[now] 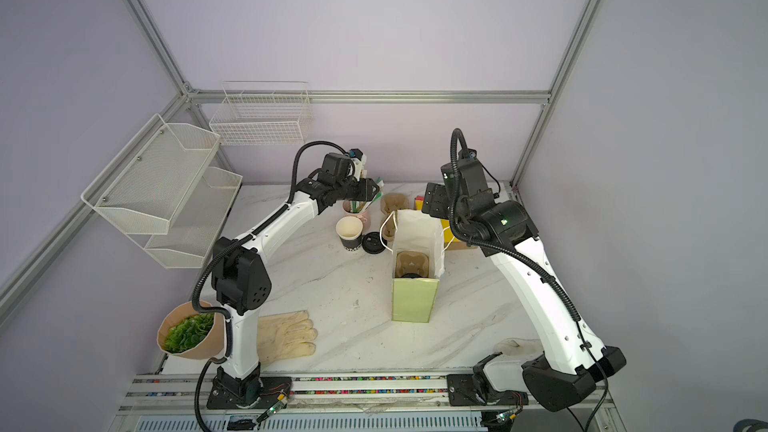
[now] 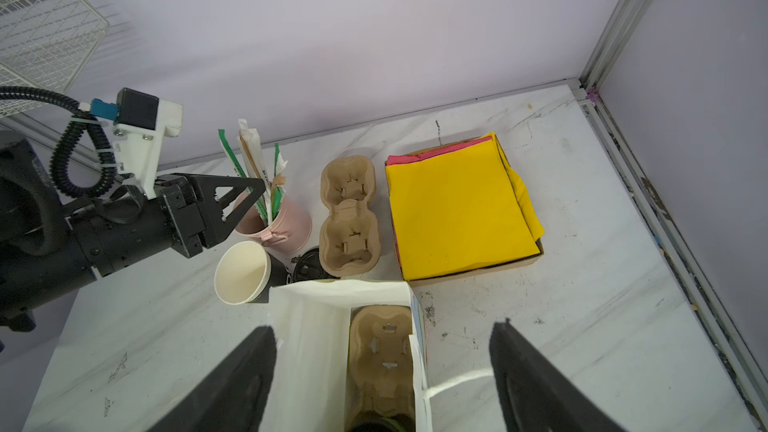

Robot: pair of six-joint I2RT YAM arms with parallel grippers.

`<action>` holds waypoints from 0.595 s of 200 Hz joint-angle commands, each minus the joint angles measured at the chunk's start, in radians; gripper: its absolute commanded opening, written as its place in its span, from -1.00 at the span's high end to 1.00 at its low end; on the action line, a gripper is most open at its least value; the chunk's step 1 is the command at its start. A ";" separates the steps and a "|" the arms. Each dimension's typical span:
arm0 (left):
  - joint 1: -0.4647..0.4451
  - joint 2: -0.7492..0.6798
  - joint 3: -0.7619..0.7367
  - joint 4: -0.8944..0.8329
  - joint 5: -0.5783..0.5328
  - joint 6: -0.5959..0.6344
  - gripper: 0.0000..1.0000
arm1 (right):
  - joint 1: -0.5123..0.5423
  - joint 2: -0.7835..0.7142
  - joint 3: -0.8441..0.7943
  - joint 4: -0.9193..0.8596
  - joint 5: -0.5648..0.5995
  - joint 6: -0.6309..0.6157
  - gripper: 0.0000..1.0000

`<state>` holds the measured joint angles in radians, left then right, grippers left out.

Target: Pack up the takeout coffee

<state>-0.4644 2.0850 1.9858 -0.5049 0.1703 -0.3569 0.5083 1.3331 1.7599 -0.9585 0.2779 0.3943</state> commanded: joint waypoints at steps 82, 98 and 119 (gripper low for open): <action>0.008 0.032 0.153 -0.031 -0.003 -0.019 0.35 | -0.005 -0.040 -0.042 0.027 -0.015 -0.015 -0.68; 0.009 0.037 0.165 -0.034 -0.002 -0.022 0.44 | -0.004 -0.042 -0.045 0.029 -0.019 -0.015 -0.68; 0.009 0.045 0.177 -0.042 0.008 -0.027 0.55 | -0.005 -0.043 -0.048 0.029 -0.020 -0.016 -0.68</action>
<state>-0.4610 2.1178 2.0598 -0.5438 0.1692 -0.3794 0.5083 1.3071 1.7187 -0.9524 0.2634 0.3874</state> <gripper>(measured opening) 0.243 0.838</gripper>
